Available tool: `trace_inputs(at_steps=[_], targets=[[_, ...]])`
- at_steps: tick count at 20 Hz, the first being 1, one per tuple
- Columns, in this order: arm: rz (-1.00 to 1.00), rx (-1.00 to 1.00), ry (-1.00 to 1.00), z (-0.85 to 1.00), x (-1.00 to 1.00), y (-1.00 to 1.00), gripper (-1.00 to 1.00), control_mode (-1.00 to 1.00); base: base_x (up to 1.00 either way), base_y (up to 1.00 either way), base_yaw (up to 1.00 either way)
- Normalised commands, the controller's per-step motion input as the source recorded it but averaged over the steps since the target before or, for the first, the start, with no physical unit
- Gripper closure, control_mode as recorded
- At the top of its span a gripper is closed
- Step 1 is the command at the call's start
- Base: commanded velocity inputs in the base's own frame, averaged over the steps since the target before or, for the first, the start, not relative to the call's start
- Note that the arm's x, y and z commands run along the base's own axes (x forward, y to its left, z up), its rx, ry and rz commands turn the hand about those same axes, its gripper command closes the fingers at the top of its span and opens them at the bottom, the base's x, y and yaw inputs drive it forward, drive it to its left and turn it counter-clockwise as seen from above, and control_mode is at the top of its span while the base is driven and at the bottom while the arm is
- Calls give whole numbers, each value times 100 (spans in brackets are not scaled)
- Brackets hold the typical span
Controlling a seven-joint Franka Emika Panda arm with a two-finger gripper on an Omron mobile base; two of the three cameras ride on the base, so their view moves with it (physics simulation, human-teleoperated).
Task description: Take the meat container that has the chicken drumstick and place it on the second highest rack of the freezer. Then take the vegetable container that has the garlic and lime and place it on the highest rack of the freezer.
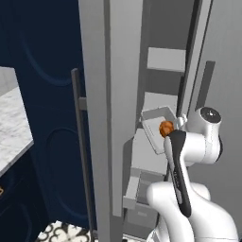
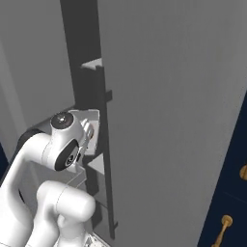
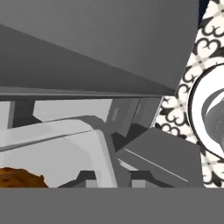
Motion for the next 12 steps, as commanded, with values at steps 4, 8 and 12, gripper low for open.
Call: trace_inputs(at_steps=[4, 8, 12], targets=[[0, 0, 0, 0, 0, 0, 100, 100, 17, 16, -26], [0, 0, 0, 0, 0, 0, 100, 100, 11, 12, -25], [-13, 0, 0, -7, 1, 11, 100, -100, 1, 3, -6]])
